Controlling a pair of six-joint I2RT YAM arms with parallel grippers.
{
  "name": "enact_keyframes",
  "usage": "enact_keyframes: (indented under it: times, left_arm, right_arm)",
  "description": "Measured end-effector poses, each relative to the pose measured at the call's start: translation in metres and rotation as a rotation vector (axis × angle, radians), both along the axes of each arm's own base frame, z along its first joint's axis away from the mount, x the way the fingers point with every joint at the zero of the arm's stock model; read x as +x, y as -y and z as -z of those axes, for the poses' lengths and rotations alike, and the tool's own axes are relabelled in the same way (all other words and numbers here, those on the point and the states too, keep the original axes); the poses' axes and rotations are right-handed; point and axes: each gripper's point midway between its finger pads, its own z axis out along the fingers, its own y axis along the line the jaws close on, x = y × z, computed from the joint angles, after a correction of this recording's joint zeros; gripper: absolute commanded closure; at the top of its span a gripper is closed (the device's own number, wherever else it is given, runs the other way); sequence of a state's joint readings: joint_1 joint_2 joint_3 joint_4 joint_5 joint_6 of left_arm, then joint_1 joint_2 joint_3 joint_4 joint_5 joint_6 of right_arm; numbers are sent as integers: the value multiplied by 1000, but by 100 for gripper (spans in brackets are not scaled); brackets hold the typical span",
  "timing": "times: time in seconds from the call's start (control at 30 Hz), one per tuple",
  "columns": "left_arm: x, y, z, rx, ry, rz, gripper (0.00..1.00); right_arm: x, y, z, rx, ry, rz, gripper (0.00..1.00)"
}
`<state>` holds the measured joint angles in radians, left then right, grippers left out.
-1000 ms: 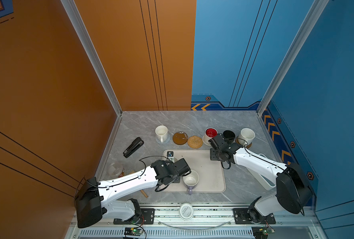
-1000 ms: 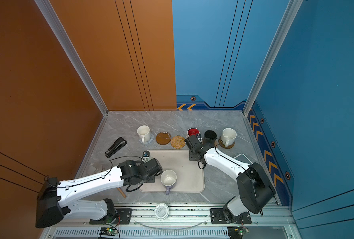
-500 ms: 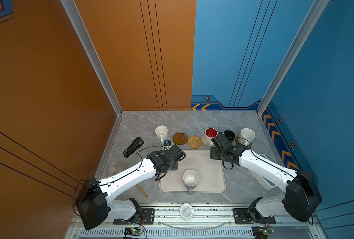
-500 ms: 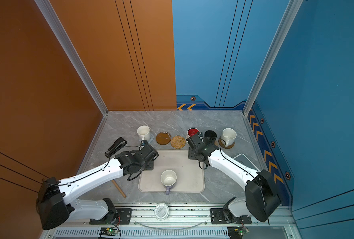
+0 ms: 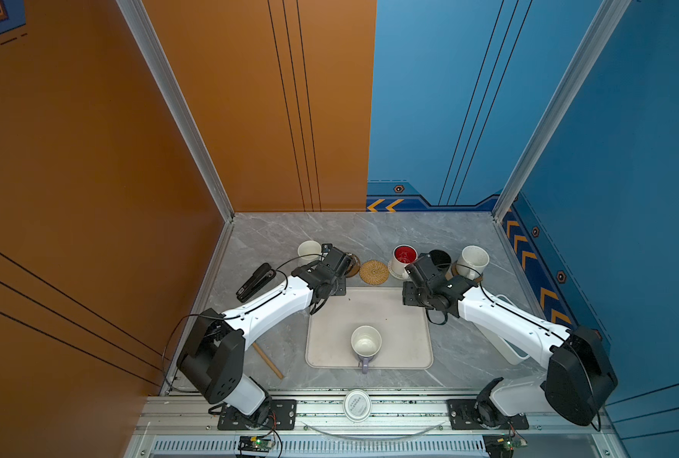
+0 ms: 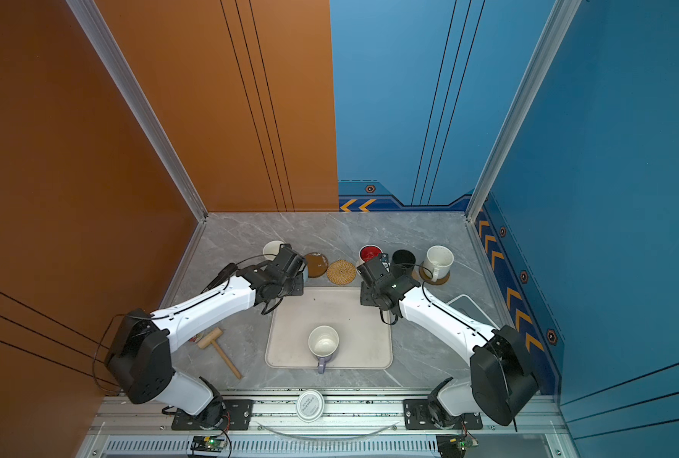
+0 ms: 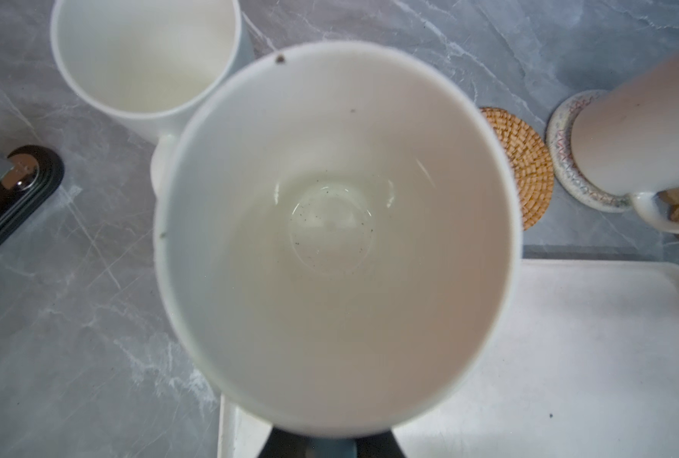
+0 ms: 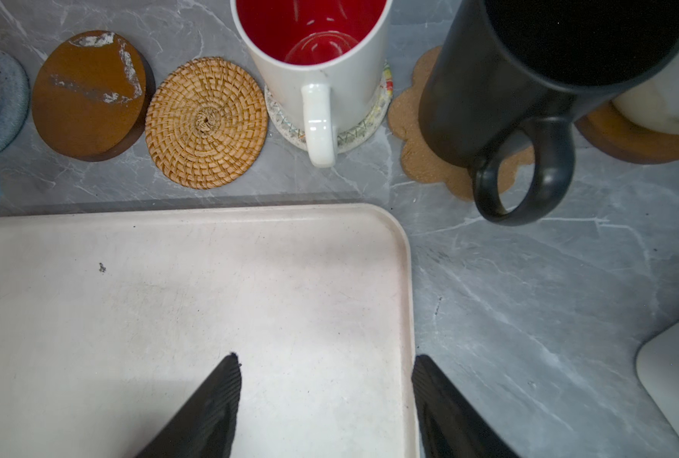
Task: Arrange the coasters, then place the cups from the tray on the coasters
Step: 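Lift the blue-handled mug off the tray with the left gripper, then lower the blue-handled mug onto the brown wooden coaster and release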
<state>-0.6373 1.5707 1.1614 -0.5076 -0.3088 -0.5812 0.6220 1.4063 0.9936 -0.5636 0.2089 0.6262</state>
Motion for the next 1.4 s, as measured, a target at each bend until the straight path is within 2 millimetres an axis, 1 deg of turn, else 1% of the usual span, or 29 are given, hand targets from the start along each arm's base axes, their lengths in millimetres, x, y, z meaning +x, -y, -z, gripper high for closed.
enact_keyframes:
  times: [0.17,0.27,0.4,0.53,0.77,0.9,1.4]
  left_arm:
    - [27,17,-2,-1,24,28,100]
    - [39,23,3,5,24,39,100]
    - [50,26,15,23,4,48,100]
    - [57,30,23,37,-7,59,100]
    - [73,39,21,35,15,71,100]
    - [77,39,22,37,20,73,100]
    - [79,35,27,40,10,65,100]
  right_arm:
    - [0,0,0,2,-1,2,33]
    - [0,-1,0,4,-3,1,33]
    - [0,-1,0,5,-3,1,32]
    - [0,0,0,5,-3,3,32]
    - [0,0,0,5,-3,5,32]
    - [1,2,0,7,-3,12,32]
    - [0,1,1,12,-7,10,32]
